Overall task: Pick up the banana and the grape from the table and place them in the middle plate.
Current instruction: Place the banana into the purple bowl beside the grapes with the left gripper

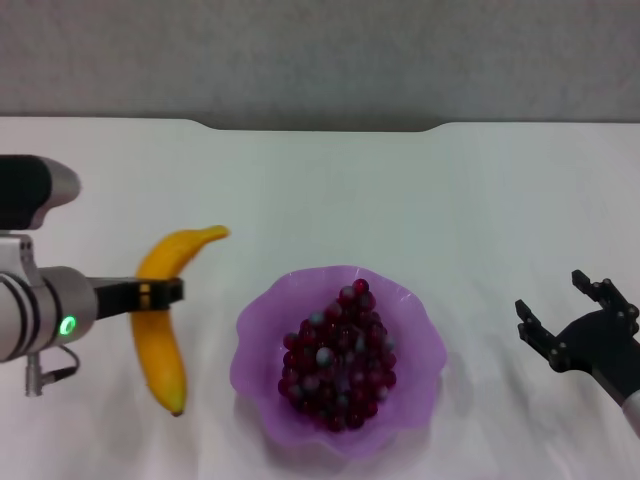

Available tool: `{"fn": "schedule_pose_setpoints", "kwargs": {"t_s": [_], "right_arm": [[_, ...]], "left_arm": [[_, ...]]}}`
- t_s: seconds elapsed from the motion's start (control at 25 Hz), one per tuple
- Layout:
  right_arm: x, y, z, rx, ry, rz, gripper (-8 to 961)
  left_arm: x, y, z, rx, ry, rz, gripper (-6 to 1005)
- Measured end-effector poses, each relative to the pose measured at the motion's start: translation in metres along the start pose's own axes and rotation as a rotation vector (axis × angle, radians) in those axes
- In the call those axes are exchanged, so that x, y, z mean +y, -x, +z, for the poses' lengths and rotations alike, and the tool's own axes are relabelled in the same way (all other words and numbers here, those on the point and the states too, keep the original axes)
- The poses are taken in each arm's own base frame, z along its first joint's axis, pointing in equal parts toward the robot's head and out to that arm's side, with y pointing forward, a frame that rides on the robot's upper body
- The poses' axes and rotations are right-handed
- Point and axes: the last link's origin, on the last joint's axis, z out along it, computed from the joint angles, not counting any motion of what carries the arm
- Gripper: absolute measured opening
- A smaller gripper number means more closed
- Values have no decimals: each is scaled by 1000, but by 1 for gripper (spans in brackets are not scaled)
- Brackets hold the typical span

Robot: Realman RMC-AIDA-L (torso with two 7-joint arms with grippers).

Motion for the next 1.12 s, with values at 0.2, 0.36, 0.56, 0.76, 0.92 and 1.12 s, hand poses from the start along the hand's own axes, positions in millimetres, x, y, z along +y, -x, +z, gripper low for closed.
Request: {"fn": "schedule_pose_setpoints", "kwargs": {"t_s": [0.2, 0.36, 0.56, 0.76, 0.92, 1.12], "right_arm": [[0, 1, 1, -2, -1, 1, 814], [-1, 2, 2, -4, -2, 1, 814], [-1, 3, 2, -8, -1, 0, 814], [0, 3, 3, -9, 2, -1, 814], [0, 4, 3, -13, 4, -3, 814], [0, 4, 4, -15, 4, -3, 814]], "left_arm": [[23, 0, 1, -20, 142, 9, 577], [32, 1, 11, -13, 216, -10, 588], [44, 4, 27, 22, 287, -40, 601], [65, 15, 34, 28, 326, -7, 614], [64, 24, 40, 33, 312, -13, 625], [65, 31, 50, 26, 312, -51, 638]]}}
